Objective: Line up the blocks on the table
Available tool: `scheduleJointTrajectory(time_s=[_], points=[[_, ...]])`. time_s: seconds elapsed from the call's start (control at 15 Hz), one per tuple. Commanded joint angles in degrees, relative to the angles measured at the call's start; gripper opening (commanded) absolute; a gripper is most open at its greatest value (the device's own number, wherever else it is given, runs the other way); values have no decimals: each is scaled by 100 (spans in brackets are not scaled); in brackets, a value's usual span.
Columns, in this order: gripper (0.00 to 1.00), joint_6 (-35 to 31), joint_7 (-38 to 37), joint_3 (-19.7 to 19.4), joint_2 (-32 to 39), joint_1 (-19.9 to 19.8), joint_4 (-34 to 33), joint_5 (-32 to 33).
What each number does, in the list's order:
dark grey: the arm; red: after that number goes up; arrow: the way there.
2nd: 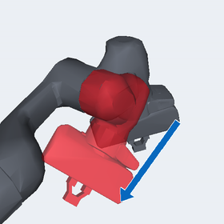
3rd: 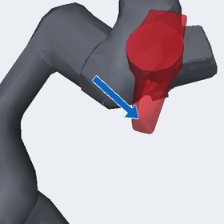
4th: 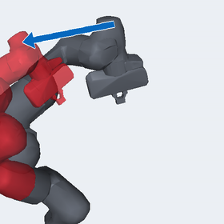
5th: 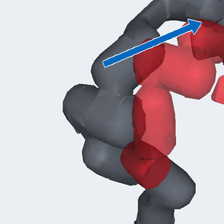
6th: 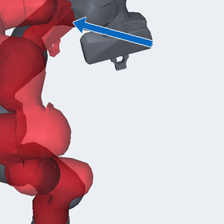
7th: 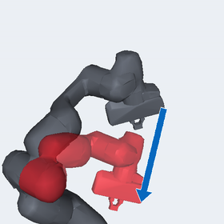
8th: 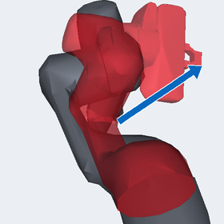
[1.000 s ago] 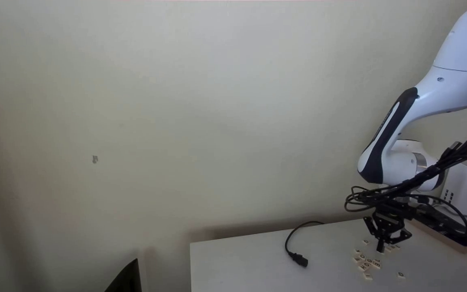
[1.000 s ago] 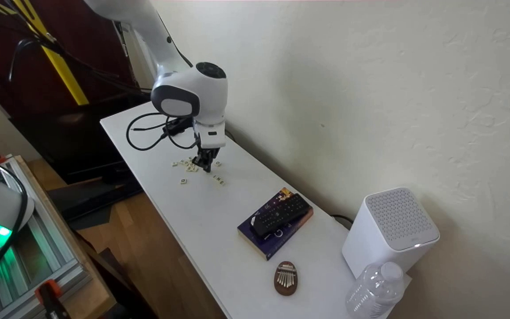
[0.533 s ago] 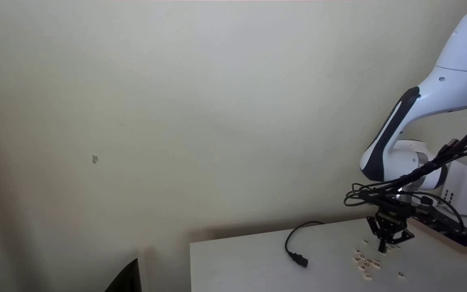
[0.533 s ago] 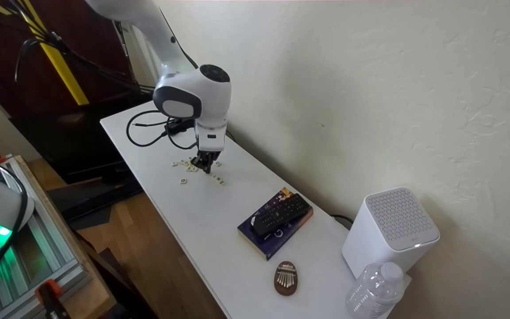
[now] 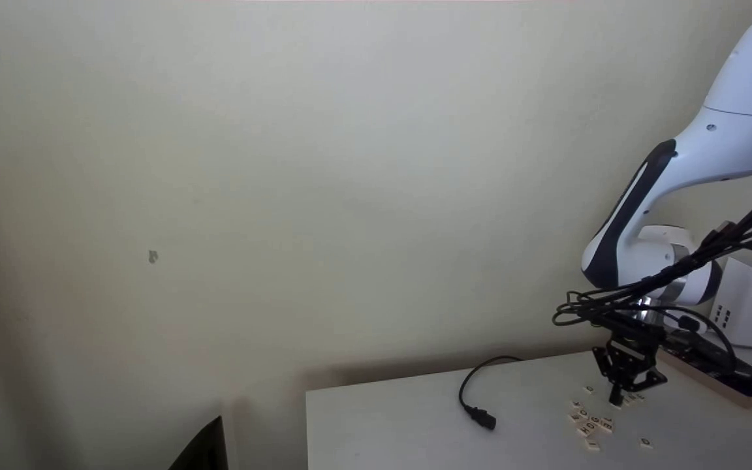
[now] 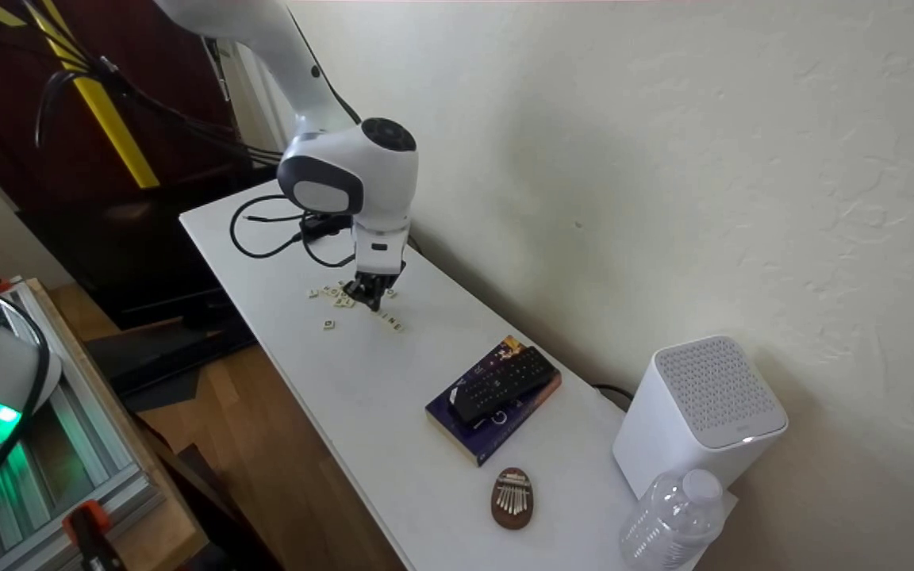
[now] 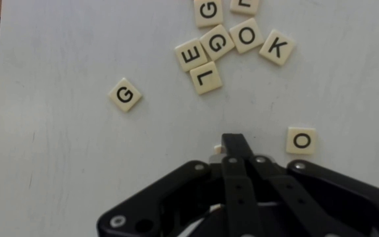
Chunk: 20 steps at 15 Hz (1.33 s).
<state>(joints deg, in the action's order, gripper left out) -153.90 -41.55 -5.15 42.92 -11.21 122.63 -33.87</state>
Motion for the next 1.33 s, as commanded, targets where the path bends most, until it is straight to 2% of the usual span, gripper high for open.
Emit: scheduleJointTrajectory(time_s=[0.0,1.27], points=[[0,87,-98,-3,146,-19,-181,-188],[0,191,-491,-28,169,-134,-208,-442]])
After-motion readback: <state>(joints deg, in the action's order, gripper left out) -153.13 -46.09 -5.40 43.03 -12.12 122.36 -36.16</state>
